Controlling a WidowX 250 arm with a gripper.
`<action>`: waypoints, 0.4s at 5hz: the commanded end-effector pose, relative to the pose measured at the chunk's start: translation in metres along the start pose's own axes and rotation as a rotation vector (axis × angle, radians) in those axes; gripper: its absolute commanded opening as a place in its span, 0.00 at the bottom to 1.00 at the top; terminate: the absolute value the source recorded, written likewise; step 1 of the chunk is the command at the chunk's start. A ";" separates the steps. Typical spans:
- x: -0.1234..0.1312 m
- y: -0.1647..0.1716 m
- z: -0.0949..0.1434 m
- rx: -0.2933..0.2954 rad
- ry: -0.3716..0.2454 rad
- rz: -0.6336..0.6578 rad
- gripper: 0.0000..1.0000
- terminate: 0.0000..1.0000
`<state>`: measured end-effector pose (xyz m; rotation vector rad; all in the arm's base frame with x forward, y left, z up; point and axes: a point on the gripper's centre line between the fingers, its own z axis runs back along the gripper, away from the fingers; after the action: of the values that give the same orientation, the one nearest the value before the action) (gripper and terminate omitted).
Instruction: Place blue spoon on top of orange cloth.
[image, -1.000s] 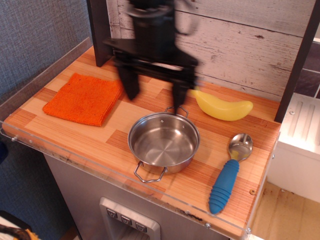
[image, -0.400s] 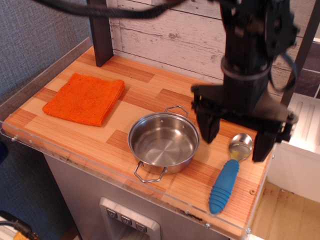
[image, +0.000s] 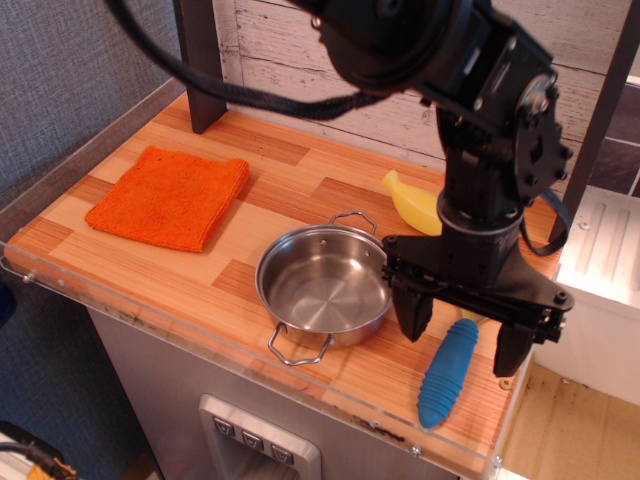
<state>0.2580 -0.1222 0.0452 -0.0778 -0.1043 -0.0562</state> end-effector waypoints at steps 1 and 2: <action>0.001 0.001 -0.022 0.022 0.022 -0.003 1.00 0.00; 0.002 -0.003 -0.032 0.044 0.037 -0.019 1.00 0.00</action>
<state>0.2591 -0.1249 0.0056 -0.0205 -0.0413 -0.0637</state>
